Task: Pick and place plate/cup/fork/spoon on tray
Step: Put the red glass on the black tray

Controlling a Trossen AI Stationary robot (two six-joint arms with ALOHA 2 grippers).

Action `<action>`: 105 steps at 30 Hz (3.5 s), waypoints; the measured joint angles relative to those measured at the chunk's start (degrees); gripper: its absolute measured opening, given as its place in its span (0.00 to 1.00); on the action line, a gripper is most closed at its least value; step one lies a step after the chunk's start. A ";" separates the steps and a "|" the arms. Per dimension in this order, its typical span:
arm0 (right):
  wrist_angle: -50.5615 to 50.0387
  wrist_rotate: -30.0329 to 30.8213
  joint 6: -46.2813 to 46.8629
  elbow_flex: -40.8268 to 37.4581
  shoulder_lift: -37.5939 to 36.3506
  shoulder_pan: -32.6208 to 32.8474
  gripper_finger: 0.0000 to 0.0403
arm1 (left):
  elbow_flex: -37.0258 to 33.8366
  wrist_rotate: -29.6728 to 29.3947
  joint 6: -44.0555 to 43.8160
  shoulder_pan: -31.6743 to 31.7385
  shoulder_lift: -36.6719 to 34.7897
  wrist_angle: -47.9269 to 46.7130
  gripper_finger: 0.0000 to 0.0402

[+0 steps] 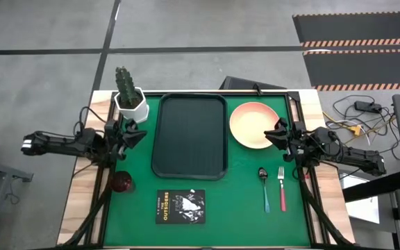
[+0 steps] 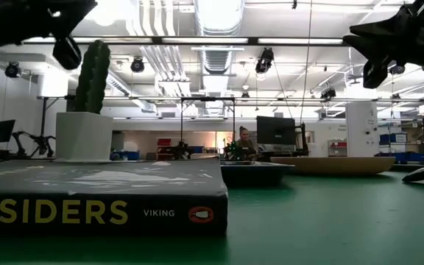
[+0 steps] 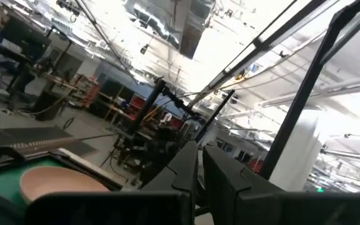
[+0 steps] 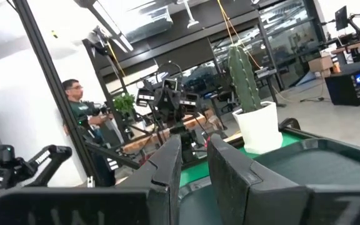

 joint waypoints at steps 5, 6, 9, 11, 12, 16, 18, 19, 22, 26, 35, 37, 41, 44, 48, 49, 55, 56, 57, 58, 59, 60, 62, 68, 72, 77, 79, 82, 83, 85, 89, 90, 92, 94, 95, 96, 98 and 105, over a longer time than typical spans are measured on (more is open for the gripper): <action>0.07 0.02 -0.14 0.00 0.00 0.00 0.17 | 8.24 -0.03 -0.98 0.00 10.04 -0.74 0.02; 0.07 0.02 -0.28 0.00 0.00 0.00 0.17 | 10.03 0.05 -1.88 0.00 11.94 -1.81 0.02; 0.09 -0.01 -0.48 0.00 0.00 0.00 0.17 | 16.46 1.13 -4.45 -0.20 18.10 -8.65 0.02; 0.04 -0.02 -0.54 0.00 -0.02 0.00 0.17 | 20.69 1.41 -4.96 -0.89 21.95 -13.21 0.02; 0.04 -0.04 -0.84 0.00 -0.02 0.00 0.17 | 22.78 1.47 -5.34 -1.28 23.70 -15.09 0.02; 0.07 -0.04 -3.16 0.00 -0.04 0.00 0.17 | 31.21 1.52 -9.32 -3.19 29.99 -26.14 0.02; 0.02 -0.02 -3.58 0.00 -0.04 0.00 0.17 | 36.38 0.77 -12.60 -4.53 32.49 -34.30 0.02; 0.08 -0.01 -3.62 0.00 0.00 0.00 0.17 | 38.68 -0.11 -14.28 -5.28 34.01 -39.94 0.02; 0.09 -0.01 -4.66 0.00 -0.13 0.00 0.17 | 45.74 -1.74 -19.70 -7.40 39.30 -54.95 0.00; 0.06 0.04 -6.57 0.00 -0.09 -0.02 0.17 | 55.07 -1.51 -29.89 -9.75 45.43 -76.19 0.00; 0.04 0.07 -7.06 0.00 -0.09 -0.02 0.17 | 64.24 13.77 -57.54 -16.24 58.39 -121.93 0.00; 0.02 0.06 -7.06 0.00 -0.09 -0.02 0.17 | 64.36 15.67 -57.93 -17.27 59.82 -122.81 0.00; 0.02 0.04 -7.04 0.00 -0.09 -0.02 0.17 | 64.34 16.35 -58.43 -17.88 60.25 -123.57 0.00; 0.02 0.07 -7.02 0.00 -0.09 -0.02 0.17 | 63.78 16.59 -58.56 -18.63 59.69 -123.37 0.00; 0.00 0.05 -6.46 0.02 -0.09 -0.02 0.17 | 63.68 15.36 -61.73 -20.10 59.09 -122.64 0.00; -0.01 0.06 -6.45 0.02 -0.09 -0.02 0.17 | 63.66 15.17 -62.75 -20.60 59.09 -122.20 0.00; -0.70 0.04 -6.47 0.04 -0.09 -0.02 0.17 | 63.15 15.57 -65.18 -23.98 59.28 -118.65 0.02; -0.91 0.04 -6.45 0.04 -0.09 -0.02 0.17 | 62.80 15.54 -65.76 -24.08 59.27 -118.50 0.04; -1.16 0.04 -6.47 0.04 -0.09 -0.02 0.17 | 62.32 15.54 -66.42 -24.25 59.29 -118.28 0.06; -1.41 0.04 -6.47 0.04 -0.09 -0.02 0.17 | 61.80 15.56 -67.43 -24.55 59.29 -118.10 0.09; -1.65 0.04 -6.47 0.07 -0.09 -0.02 0.17 | 61.28 16.23 -68.24 -24.92 59.29 -117.96 0.12; -1.80 0.04 -6.47 0.07 -0.09 -0.02 0.17 | 60.74 17.29 -68.86 -25.30 59.29 -117.46 0.14; -1.76 0.04 -6.47 0.07 -0.09 -0.02 0.17 | 59.97 18.13 -69.00 -25.91 59.29 -115.88 0.20; -1.75 0.04 -7.13 0.07 -0.09 -0.02 0.17 | 59.79 18.14 -70.00 -27.10 59.29 -115.56 0.32; -1.75 0.04 -7.23 0.07 -0.07 -0.02 0.17 | 58.68 18.14 -70.46 -27.26 59.29 -115.08 0.30; -1.75 0.06 -7.21 0.07 -0.07 -0.02 0.17 | 54.30 20.37 -69.06 -27.30 59.27 -108.93 0.25; -1.75 0.04 -7.21 0.07 -0.07 -0.02 0.17 | 52.64 21.70 -68.22 -27.30 59.22 -107.14 0.21; -1.75 0.04 -7.10 0.07 -0.07 -0.02 0.17 | 51.45 22.89 -67.34 -27.30 59.22 -106.69 0.13; -1.75 0.05 -7.10 0.07 -0.07 -0.02 0.17 | 51.44 23.13 -67.17 -27.30 59.19 -106.82 0.10; -1.75 0.05 -7.08 0.07 -0.08 -0.02 0.17 | 51.60 23.19 -66.97 -27.30 59.05 -106.66 0.03; -1.75 0.04 -7.06 0.07 -0.07 -0.02 0.17 | 51.96 23.27 -66.67 -27.30 58.74 -106.69 0.01; -1.73 0.04 -7.06 0.07 -0.07 -0.02 0.17 | 52.08 23.62 -66.14 -27.29 58.74 -106.73 0.01; -1.73 0.05 -7.00 0.07 -0.07 -0.03 0.17 | 52.86 25.52 -65.90 -27.23 58.74 -107.16 0.00; -1.73 0.06 -6.95 0.07 -0.07 -0.02 0.17 | 54.46 27.03 -65.77 -27.26 58.74 -107.70 0.00; -1.73 0.04 -6.95 0.07 -0.07 -0.02 0.17 | 55.46 27.30 -65.66 -27.26 58.74 -108.15 0.00; -1.73 0.04 -6.95 0.07 -0.07 -0.03 0.17 | 56.54 27.30 -65.35 -27.28 58.74 -108.64 0.00; -1.73 0.07 -7.01 0.07 -0.07 -0.03 0.17 | 59.12 27.21 -64.41 -27.26 58.74 -109.11 0.00; -1.73 0.10 -7.08 0.07 -0.07 -0.03 0.17 | 70.40 16.06 -54.15 -24.72 59.52 -108.71 0.00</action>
